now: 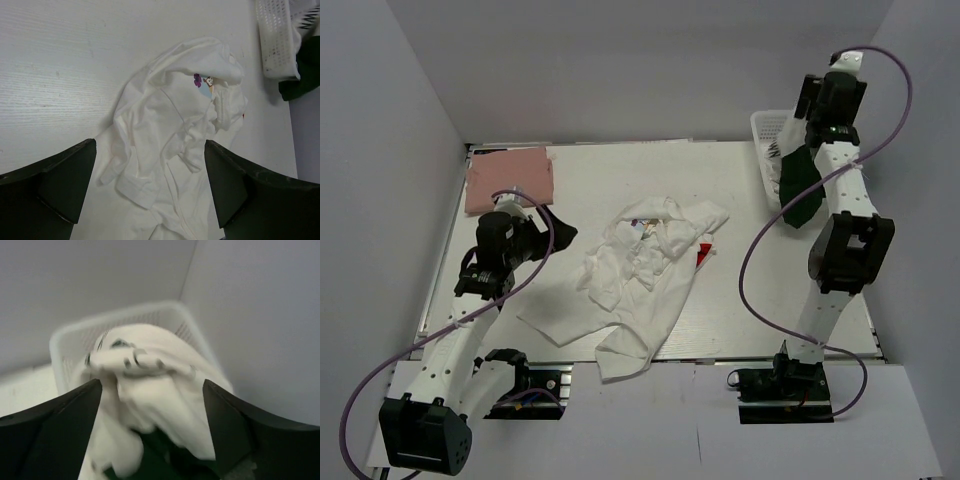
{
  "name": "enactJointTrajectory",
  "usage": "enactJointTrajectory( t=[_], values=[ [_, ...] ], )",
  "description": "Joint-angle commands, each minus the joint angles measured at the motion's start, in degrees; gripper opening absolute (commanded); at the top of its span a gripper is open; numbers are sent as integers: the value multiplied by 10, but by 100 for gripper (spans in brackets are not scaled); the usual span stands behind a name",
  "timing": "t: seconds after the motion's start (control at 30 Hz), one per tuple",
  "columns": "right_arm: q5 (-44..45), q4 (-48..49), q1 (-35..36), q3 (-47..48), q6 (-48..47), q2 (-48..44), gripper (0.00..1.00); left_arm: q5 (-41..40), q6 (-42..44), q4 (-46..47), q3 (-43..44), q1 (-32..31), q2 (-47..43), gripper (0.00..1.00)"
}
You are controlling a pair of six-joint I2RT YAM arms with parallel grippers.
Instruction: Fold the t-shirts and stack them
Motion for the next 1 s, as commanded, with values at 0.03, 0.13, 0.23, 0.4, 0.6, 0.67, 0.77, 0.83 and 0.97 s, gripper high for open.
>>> enactJointTrajectory(
  t=[0.03,0.13,0.23,0.4,0.6,0.67,0.77,0.83,0.97],
  values=[
    [-137,-35,15,-28,24,-62,90,-10,-33,-37,-1,-2,-4,99],
    [-266,31,39,-128,38,-155,90,-15,-54,-37,-13,4,-15,99],
    [-341,112,106,-263,-13,-240,90,-10,-54,-37,-19,4,-31,99],
    [-375,99,222,-368,-95,-278,90,-4,-60,-37,-32,4,-72,99],
    [-333,62,326,-400,-134,-222,90,-10,-60,-58,-26,4,-108,99],
    [-315,57,347,-399,-142,-180,90,-18,-60,-63,-26,4,-113,99],
    [-313,51,370,-409,-151,-122,90,-37,-60,-72,-20,4,-113,99],
    [-306,34,384,-407,-154,-104,88,-37,-60,-72,-20,4,-113,99],
    [-251,-6,402,-361,-176,-52,40,-43,-60,-80,-20,4,-113,99]
  ],
)
